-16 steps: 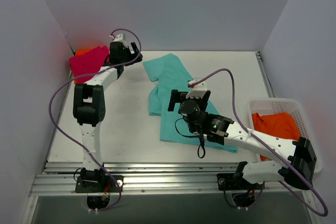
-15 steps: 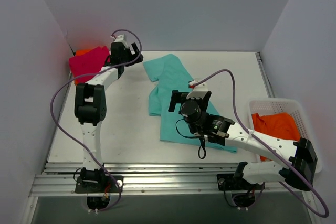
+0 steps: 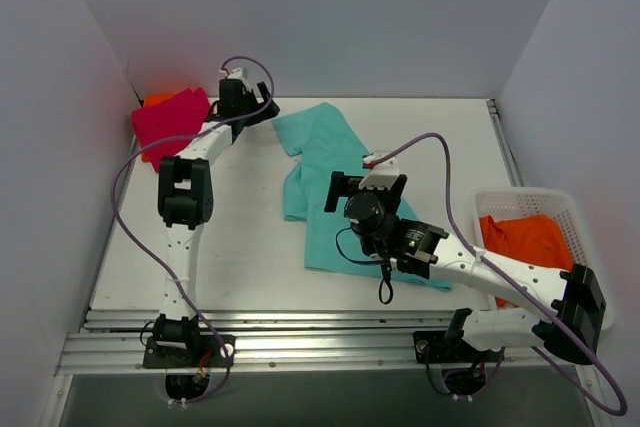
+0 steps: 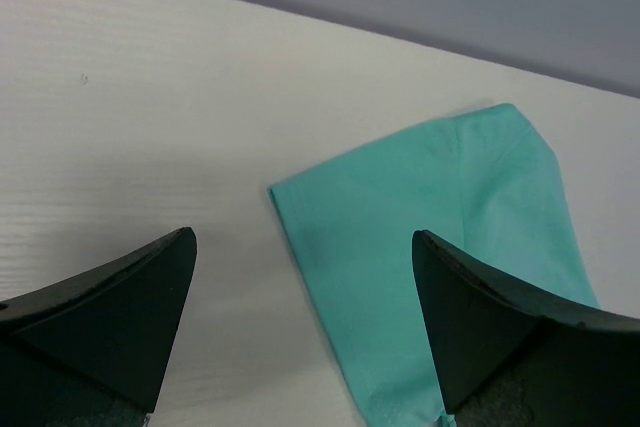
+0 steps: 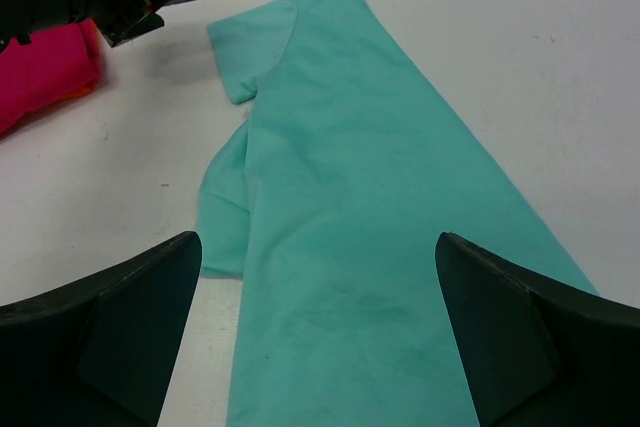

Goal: Fold and stack the t-shirts
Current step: Flatten out the tshirt

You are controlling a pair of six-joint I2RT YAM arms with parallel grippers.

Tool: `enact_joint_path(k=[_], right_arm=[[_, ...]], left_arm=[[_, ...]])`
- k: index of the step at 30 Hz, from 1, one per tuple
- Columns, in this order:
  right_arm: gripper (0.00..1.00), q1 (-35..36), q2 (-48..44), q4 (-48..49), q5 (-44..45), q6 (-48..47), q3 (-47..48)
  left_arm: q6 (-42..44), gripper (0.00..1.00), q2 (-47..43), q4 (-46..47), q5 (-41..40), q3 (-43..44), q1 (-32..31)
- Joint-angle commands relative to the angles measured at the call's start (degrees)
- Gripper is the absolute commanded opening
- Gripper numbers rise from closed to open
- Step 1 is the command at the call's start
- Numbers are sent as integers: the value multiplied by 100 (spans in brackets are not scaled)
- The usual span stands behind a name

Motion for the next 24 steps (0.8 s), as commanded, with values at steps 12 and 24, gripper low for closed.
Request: enact_joint_path(k=[12, 24], right_arm=[[100, 6, -408, -66, 465, 9, -189], [100, -47, -523, -119, 632, 97, -277]], left_arm=[[-215, 98, 832, -414, 243, 1494, 51], [-654, 99, 1483, -985, 453, 2505, 69]])
